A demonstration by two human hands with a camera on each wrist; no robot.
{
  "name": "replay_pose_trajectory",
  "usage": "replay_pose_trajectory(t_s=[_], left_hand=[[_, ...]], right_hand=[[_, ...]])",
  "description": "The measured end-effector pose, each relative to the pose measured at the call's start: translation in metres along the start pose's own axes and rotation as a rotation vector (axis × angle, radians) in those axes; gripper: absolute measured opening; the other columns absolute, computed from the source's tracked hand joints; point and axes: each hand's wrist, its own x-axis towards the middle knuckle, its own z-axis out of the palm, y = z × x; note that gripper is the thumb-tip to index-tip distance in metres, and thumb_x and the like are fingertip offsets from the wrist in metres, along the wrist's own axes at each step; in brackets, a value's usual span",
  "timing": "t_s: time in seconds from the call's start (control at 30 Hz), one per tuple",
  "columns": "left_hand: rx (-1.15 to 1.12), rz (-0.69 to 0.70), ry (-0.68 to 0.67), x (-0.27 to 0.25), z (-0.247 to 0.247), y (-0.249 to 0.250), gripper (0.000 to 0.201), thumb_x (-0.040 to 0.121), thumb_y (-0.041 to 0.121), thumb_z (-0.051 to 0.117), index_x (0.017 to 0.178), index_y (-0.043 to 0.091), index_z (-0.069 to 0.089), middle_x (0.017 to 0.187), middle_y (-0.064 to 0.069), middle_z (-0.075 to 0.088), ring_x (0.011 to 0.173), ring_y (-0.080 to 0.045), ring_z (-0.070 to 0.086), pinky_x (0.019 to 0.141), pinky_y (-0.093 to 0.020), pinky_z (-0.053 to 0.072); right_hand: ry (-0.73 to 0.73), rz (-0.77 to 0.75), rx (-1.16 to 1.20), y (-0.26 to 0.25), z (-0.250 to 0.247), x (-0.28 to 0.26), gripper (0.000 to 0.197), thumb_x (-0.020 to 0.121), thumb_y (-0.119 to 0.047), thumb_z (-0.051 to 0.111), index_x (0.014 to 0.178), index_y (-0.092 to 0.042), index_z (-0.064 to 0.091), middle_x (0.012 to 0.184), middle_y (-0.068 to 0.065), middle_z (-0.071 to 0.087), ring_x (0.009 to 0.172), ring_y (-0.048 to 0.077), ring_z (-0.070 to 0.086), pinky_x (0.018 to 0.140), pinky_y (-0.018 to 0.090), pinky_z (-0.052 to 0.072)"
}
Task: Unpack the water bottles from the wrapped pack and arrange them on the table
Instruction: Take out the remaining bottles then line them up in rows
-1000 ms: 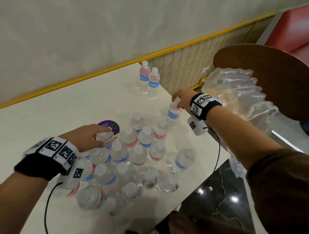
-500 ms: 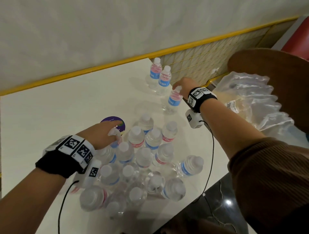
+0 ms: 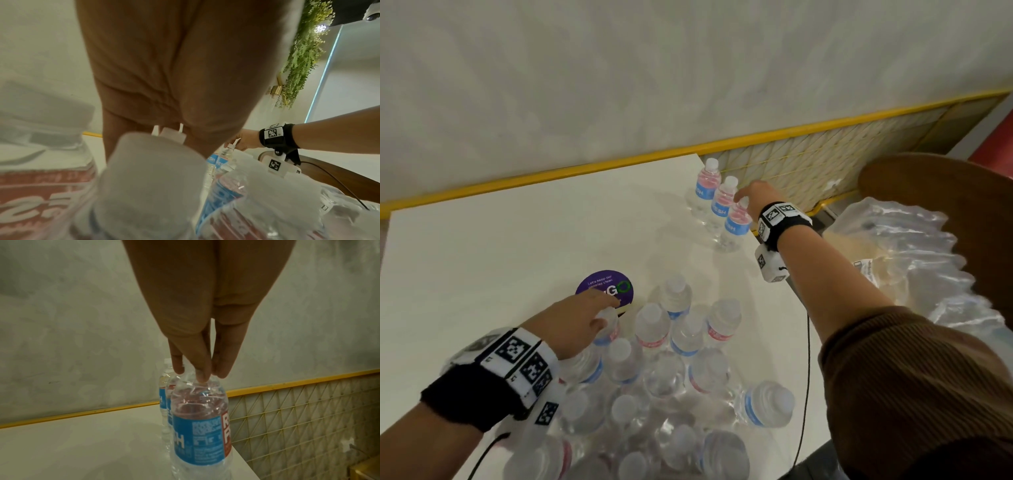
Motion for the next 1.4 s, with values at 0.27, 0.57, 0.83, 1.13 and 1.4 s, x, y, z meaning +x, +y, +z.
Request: replay_pose_trajectory(t_s=[0.27, 0.57, 0.83, 1.13, 1.4], left_hand=[[0.033, -0.014, -0.053, 0.002, -0.004, 0.004, 0.046, 0.098, 0.021, 0.044, 0.143, 0.025, 0.034, 0.150, 0.004, 0.034, 0.135, -0.015, 0.039, 0.110, -0.028, 0.033], [0.085, 0.112, -0.015, 0.017, -0.034, 0.063, 0.051, 0.097, 0.030, 0.048, 0.145, 0.025, 0.031, 0.145, -0.002, 0.039, 0.127, -0.021, 0.047, 0.107, -0.033, 0.038], [0.293, 0.145, -0.053, 0.044, -0.034, 0.118, 0.043, 0.095, 0.021, 0.049, 0.137, 0.026, 0.047, 0.139, -0.006, 0.046, 0.128, -0.024, 0.045, 0.101, -0.032, 0.038], [0.351, 0.112, -0.064, 0.056, -0.034, 0.129, 0.048, 0.088, 0.013, 0.061, 0.135, 0.017, 0.053, 0.135, -0.008, 0.054, 0.119, -0.024, 0.055, 0.078, -0.023, 0.039], [0.359, 0.112, -0.069, 0.060, -0.031, 0.130, 0.048, 0.087, 0.011, 0.062, 0.134, 0.017, 0.054, 0.133, -0.008, 0.056, 0.118, -0.025, 0.057, 0.086, -0.026, 0.045]], right_hand=[[-0.043, -0.005, -0.025, 0.000, -0.001, -0.002, 0.048, 0.091, -0.007, 0.052, 0.137, -0.021, 0.047, 0.131, 0.016, 0.047, 0.118, 0.034, 0.051, 0.098, 0.036, 0.043], [-0.323, -0.241, 0.091, -0.017, -0.008, -0.098, 0.034, 0.082, -0.025, 0.070, 0.115, -0.020, 0.063, 0.091, -0.002, 0.062, 0.084, 0.015, 0.056, 0.075, 0.023, 0.040], [-0.477, -0.346, 0.036, -0.029, 0.025, -0.159, 0.045, 0.076, -0.046, 0.072, 0.113, -0.025, 0.056, 0.076, -0.008, 0.051, 0.078, 0.018, 0.049, 0.075, 0.026, 0.041], [-0.323, -0.313, -0.048, -0.001, 0.032, -0.152, 0.025, 0.082, -0.017, 0.065, 0.106, -0.020, 0.057, 0.095, 0.006, 0.064, 0.083, 0.022, 0.052, 0.071, 0.031, 0.046], [-0.201, -0.118, -0.007, 0.040, 0.025, -0.104, 0.032, 0.081, -0.013, 0.067, 0.112, -0.019, 0.059, 0.109, 0.009, 0.062, 0.104, 0.029, 0.056, 0.085, 0.035, 0.047]])
